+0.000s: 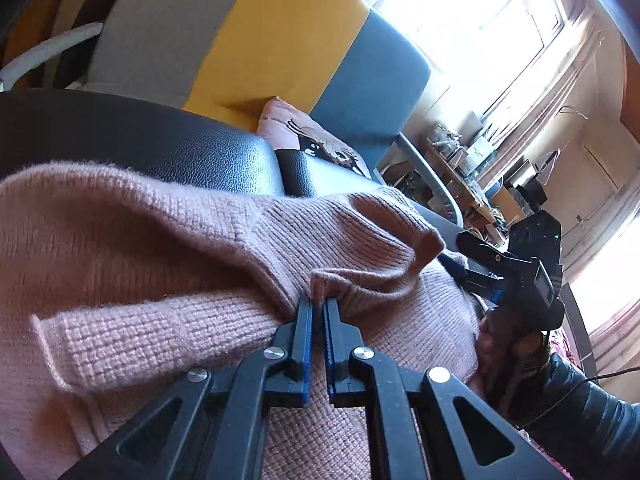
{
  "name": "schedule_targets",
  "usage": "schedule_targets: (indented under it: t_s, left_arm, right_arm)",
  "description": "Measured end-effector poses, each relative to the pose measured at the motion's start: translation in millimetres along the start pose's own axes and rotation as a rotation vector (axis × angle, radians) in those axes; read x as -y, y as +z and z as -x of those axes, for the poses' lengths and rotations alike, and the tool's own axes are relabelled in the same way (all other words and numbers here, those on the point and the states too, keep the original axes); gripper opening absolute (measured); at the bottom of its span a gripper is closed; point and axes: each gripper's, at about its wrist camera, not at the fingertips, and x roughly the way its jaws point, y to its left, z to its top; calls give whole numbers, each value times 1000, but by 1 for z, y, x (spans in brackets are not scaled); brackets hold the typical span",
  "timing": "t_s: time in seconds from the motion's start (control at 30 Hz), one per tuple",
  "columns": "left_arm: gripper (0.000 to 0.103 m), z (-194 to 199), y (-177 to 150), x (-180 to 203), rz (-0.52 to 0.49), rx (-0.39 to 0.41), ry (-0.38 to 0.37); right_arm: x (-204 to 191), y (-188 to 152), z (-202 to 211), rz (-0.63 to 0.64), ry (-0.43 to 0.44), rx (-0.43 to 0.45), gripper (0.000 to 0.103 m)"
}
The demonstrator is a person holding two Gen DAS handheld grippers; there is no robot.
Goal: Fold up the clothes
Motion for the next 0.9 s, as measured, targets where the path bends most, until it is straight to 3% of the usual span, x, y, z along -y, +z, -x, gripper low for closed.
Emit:
schedule_targets:
  t_s: [0.17, 0.33, 0.43, 0.63, 0.67, 0.7, 0.73, 0.9]
  left_arm:
    - [7, 4, -4, -10, 88, 19, -94]
    - [40, 26, -7, -19, 200, 87, -147]
    - [44, 38, -6, -28, 287, 134, -138]
    - [42, 27, 20, -19, 277, 121, 10]
    - [38, 23, 25, -19, 271, 112, 58]
    - [15, 18, 30, -18, 264, 103, 106]
    - [7, 13, 35, -18, 260, 96, 149]
    - [11, 2, 56, -41, 302, 76, 231]
  right_arm:
    - [-1, 1, -2, 7, -14, -8, 103]
    - [-1, 1, -3, 12, -22, -13, 103]
    - [-1, 2, -4, 14, -26, -14, 103]
    - [-2, 1, -4, 16, -30, -14, 103]
    - [-2, 1, -3, 15, -30, -14, 103]
    - [-2, 1, -3, 14, -29, -13, 103]
    - [-2, 1, -3, 14, -29, -13, 103]
    - [-1, 2, -2, 10, -25, -10, 103]
